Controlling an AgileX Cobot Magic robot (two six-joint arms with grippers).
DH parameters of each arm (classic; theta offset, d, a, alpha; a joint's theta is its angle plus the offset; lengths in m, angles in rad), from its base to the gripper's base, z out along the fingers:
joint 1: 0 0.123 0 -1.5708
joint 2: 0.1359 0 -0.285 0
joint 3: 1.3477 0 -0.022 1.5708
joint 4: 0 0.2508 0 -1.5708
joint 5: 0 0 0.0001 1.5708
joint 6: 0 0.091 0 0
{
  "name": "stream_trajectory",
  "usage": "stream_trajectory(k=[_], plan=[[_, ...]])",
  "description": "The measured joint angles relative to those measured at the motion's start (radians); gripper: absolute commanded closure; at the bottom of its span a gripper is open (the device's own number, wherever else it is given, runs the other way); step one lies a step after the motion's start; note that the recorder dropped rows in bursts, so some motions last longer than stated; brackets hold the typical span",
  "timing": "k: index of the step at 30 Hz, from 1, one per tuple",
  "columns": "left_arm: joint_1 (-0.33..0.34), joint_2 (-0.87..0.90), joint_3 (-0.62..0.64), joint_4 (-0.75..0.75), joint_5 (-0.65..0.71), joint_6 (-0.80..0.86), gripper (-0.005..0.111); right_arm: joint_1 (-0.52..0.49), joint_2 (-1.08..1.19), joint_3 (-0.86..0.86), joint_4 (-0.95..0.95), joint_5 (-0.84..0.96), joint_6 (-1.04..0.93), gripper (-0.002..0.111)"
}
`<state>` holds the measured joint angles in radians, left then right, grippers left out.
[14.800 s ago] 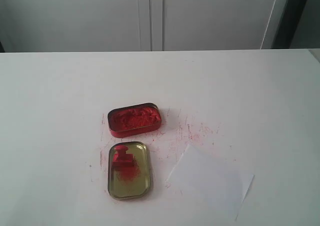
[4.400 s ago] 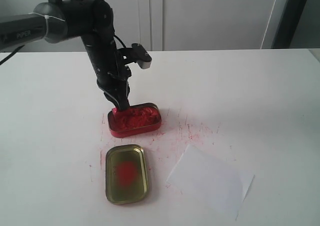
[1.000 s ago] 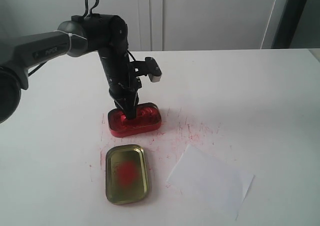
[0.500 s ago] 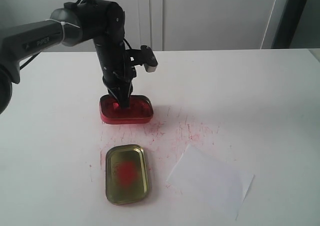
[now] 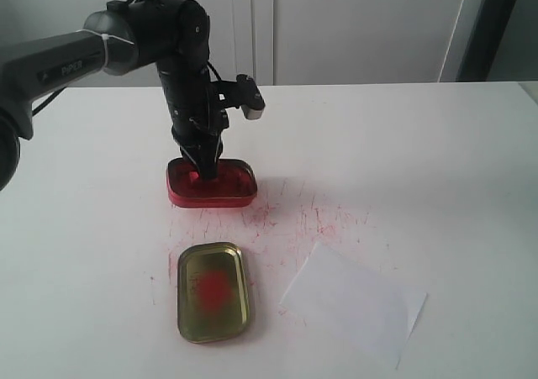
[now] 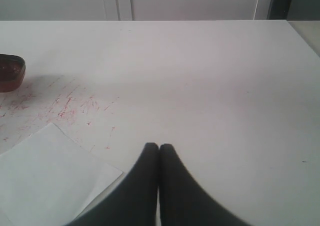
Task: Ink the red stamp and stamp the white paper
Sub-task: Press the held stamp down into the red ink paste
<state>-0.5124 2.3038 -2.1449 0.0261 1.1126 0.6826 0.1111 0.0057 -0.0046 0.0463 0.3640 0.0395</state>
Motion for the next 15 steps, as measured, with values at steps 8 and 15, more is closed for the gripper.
stream_trajectory(k=[8,15], plan=[[0.000,0.002,0.000,0.004,0.008,0.000,0.107,0.000,0.000,0.000,0.000,0.000,0.000,0.108],[0.000,0.036,0.000,0.046,0.014,0.000,0.107,0.000,0.000,0.000,0.000,0.000,0.000,0.108]])
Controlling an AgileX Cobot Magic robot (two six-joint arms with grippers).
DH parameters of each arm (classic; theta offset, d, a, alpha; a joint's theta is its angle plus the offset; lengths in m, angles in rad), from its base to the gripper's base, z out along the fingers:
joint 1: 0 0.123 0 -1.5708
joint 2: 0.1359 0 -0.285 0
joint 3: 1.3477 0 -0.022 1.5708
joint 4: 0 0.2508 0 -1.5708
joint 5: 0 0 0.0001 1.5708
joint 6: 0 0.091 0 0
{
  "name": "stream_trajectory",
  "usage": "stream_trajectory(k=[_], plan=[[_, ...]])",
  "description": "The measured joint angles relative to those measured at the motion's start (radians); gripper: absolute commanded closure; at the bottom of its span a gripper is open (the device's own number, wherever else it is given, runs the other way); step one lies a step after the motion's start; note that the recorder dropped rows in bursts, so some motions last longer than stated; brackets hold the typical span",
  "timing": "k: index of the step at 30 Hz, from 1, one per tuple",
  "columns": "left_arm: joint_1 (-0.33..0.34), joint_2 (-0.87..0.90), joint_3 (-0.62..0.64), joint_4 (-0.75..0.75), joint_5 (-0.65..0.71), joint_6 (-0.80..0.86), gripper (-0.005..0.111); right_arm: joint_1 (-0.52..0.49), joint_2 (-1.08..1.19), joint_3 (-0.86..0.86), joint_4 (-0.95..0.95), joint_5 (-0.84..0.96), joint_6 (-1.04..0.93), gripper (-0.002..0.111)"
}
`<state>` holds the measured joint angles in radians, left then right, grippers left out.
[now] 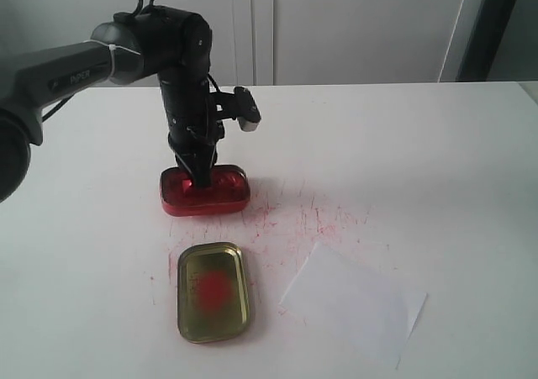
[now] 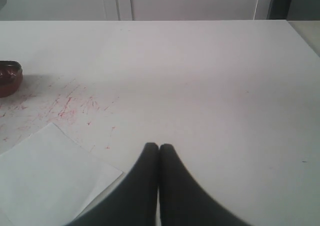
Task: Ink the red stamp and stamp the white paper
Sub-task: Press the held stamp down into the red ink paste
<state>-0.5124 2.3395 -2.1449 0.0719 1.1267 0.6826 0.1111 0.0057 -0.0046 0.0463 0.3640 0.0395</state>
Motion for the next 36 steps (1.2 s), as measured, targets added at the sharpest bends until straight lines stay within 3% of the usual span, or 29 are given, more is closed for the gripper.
stream_trajectory(k=[14,25,36], plan=[[-0.002,0.016,0.000,0.045,0.000,0.000,0.107,0.000,0.000,0.000,0.000,0.000,0.000,0.108],[-0.092,0.016,0.000,0.185,0.000,0.000,0.107,0.000,0.000,0.000,0.000,0.000,0.000,0.108],[-0.094,0.018,0.000,0.202,0.000,-0.026,0.107,0.000,0.000,0.000,0.000,0.000,0.000,0.108]])
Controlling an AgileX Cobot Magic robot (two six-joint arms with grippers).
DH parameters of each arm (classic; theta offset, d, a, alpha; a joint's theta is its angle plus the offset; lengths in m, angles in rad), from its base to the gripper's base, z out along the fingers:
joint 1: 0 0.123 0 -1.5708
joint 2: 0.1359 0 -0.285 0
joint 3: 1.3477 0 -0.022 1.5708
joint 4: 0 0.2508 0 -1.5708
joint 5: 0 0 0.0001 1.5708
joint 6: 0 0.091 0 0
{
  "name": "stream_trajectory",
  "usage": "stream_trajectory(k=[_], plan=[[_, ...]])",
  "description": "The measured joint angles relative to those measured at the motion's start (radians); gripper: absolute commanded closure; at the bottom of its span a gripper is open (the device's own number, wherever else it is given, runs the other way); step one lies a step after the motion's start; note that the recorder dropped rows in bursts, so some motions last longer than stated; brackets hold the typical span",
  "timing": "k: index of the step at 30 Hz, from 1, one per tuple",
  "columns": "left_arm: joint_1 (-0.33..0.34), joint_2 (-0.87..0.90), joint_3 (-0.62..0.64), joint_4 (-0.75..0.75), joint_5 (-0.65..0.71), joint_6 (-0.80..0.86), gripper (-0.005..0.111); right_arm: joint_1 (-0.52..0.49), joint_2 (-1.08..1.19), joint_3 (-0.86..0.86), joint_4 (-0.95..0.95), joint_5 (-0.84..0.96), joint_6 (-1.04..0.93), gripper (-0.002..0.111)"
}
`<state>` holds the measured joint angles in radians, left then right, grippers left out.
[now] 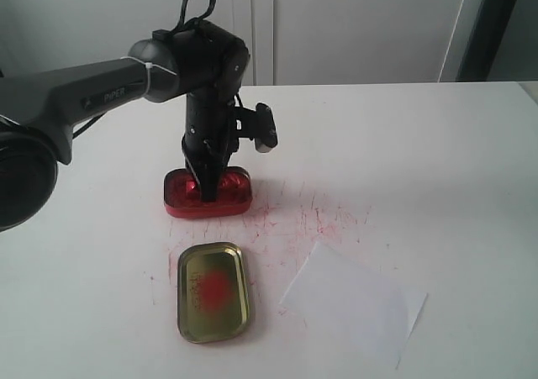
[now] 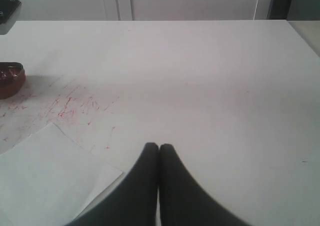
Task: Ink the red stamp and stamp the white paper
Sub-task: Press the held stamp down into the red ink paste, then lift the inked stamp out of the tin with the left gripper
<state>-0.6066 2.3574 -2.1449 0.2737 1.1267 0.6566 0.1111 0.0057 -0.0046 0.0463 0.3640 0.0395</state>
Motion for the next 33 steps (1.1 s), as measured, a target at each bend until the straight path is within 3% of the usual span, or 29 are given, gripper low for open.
stream_trajectory(k=[20,33], plan=[[-0.066,0.016,-0.002,0.168,-0.001,-0.025,0.107,0.000,0.000,0.000,0.000,0.000,0.000,0.108],[-0.070,-0.005,-0.002,0.201,-0.001,-0.045,0.107,0.000,0.000,0.000,0.000,0.000,0.000,0.108]])
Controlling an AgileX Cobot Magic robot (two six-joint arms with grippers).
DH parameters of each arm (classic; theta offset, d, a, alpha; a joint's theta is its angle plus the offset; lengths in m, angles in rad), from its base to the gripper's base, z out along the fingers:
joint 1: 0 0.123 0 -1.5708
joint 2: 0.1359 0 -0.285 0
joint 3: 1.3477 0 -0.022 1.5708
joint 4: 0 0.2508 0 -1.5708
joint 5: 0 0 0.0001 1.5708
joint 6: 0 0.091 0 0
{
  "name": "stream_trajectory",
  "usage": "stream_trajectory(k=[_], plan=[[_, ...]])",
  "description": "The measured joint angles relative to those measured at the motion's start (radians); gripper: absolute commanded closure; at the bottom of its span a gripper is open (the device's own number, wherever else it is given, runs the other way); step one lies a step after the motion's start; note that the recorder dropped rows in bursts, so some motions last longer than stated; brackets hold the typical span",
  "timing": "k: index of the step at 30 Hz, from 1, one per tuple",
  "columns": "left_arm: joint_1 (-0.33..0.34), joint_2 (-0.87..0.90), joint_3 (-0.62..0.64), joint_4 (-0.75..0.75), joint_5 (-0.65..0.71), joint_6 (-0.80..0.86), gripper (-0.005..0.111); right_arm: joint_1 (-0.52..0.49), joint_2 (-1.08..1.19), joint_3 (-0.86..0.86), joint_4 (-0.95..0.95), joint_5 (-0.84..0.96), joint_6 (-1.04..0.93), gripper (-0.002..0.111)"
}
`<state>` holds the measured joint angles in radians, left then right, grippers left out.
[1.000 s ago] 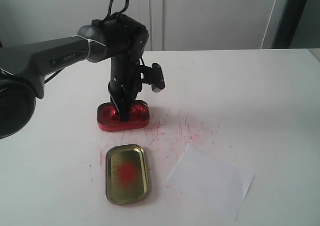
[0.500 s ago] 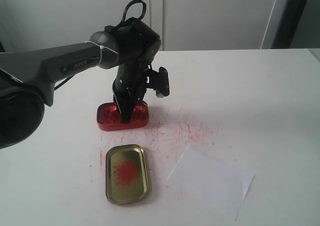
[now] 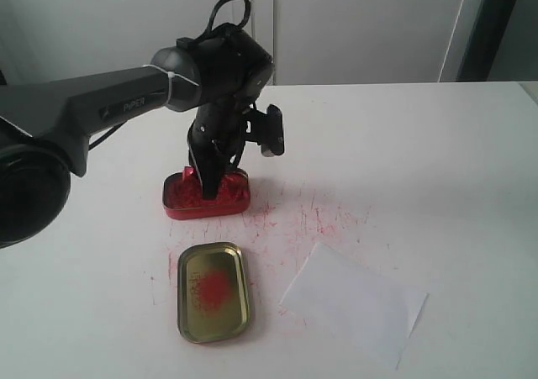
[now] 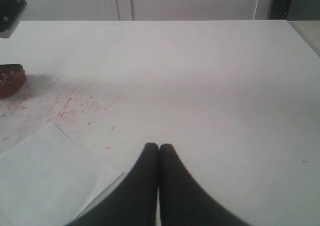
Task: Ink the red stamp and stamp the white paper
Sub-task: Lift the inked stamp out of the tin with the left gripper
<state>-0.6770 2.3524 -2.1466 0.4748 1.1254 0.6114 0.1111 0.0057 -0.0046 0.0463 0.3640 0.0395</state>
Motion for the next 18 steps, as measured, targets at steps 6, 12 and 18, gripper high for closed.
stream_trajectory(k=[6,12,18], plan=[[0.000,-0.051,-0.002,-0.044,0.002,-0.004,0.107,0.000,0.000,0.000,0.000,0.000,0.000,0.108],[0.000,-0.079,-0.002,-0.166,0.002,-0.004,0.107,0.000,0.000,0.000,0.000,0.000,0.000,0.108],[0.000,-0.100,-0.002,-0.310,0.004,0.011,0.107,0.000,0.000,0.000,0.000,0.000,0.000,0.108]])
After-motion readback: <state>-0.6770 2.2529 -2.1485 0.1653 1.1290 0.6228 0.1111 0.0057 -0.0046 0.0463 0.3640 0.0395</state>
